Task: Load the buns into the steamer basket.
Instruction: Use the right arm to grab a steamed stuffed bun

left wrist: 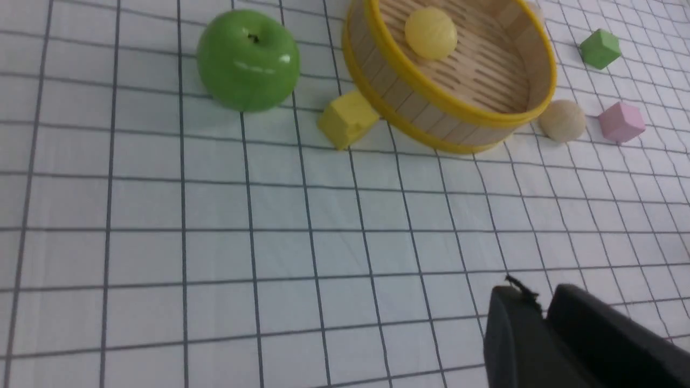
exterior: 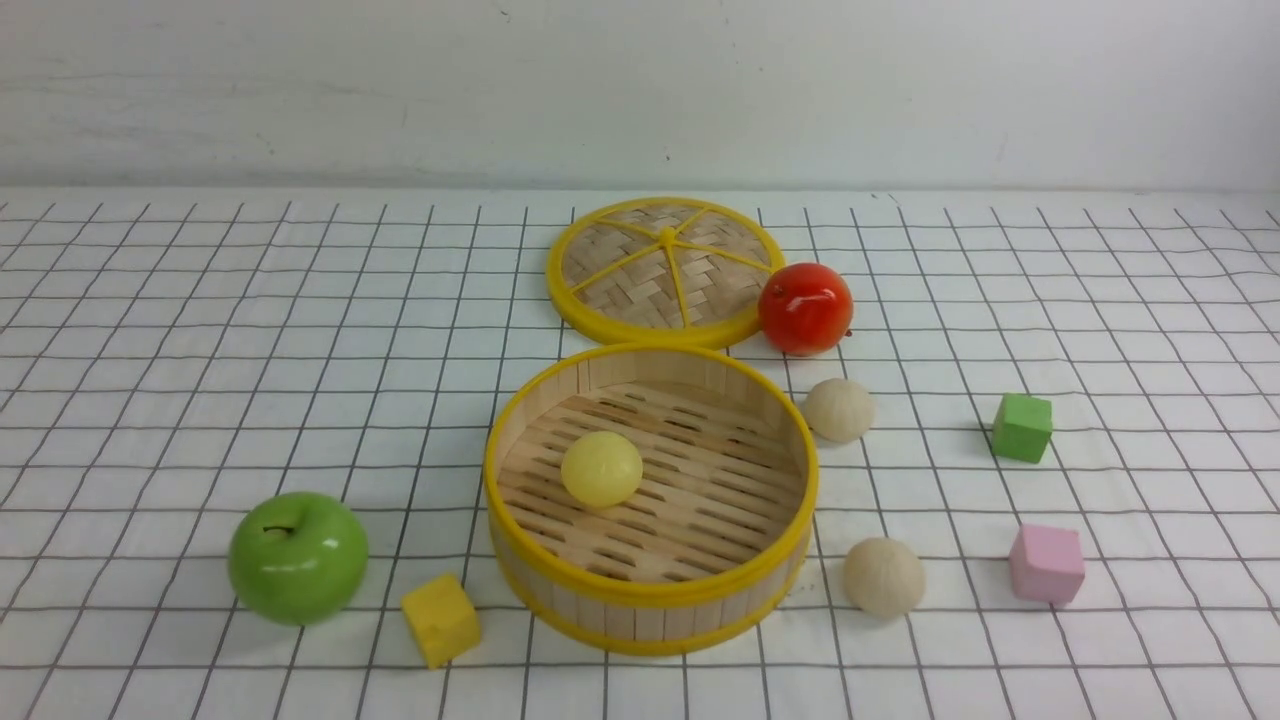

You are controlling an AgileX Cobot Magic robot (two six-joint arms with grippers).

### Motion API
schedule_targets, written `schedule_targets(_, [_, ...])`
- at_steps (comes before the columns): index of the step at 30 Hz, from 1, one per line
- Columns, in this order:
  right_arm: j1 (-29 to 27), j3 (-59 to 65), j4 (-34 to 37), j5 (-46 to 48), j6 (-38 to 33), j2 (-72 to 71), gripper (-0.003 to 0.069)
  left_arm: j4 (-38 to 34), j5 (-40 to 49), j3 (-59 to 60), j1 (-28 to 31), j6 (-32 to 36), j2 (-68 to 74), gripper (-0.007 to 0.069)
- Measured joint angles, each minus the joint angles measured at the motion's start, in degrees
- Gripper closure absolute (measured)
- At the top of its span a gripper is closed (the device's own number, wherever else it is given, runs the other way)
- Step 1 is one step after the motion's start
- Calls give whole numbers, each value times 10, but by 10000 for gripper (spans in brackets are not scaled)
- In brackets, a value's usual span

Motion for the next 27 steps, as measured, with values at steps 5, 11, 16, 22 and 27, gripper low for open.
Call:
schedule_targets(5, [0, 0, 0, 0, 0, 0, 418, -4, 8, 14, 0, 25, -7, 638])
schedule_targets(11, [0, 0, 0, 0, 0, 0, 418, 3, 3, 15, 0, 46, -7, 638])
schedule_targets(16, [0, 0, 0, 0, 0, 0, 418, 4, 3, 15, 0, 47, -7, 638])
schedule_targets(22, [0, 0, 0, 0, 0, 0, 418, 7, 1, 15, 0, 48, -7, 638])
schedule_targets(27, [0, 0, 0, 0, 0, 0, 418, 59, -67, 32, 0, 48, -9, 638])
